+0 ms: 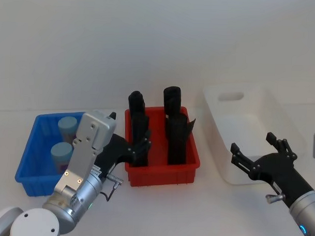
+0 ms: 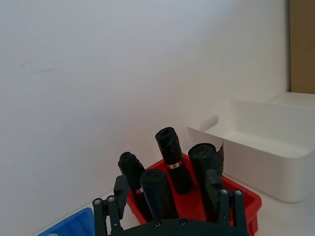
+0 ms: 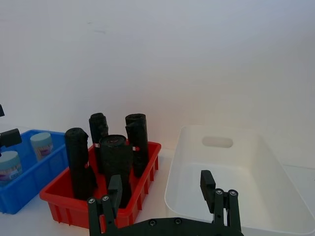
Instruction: Pick the cotton swabs from the blue box and place them into the white box.
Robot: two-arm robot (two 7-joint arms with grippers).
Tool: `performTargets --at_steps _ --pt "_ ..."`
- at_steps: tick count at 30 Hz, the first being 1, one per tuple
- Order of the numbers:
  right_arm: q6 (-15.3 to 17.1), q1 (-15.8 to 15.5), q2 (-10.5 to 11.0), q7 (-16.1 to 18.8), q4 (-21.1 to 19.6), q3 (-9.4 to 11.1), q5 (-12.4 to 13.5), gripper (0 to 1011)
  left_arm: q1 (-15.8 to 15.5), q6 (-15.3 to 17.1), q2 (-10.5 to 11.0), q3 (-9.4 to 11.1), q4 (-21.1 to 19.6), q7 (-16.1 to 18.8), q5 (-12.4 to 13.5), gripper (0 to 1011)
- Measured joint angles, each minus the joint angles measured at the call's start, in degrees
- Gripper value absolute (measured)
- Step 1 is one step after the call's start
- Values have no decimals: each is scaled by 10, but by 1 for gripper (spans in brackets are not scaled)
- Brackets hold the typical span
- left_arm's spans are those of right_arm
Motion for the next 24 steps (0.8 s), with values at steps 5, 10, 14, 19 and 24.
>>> performTargets --at_steps 5,10,14,19,24 --pt "0 0 0 0 0 0 0 1001 -2 15 -3 -3 0 16 -3 1004" --pt "0 0 0 0 0 0 0 1001 -6 43 -7 -9 2 37 -15 1004" --pt "0 0 0 0 0 0 0 1001 -9 65 -9 -16 7 52 -26 1004" --pt "0 0 0 0 0 0 0 1001 -14 94 -9 -26 17 68 -43 1004" --pt "0 0 0 0 0 0 0 1001 -20 116 -8 -38 31 77 -58 1004"
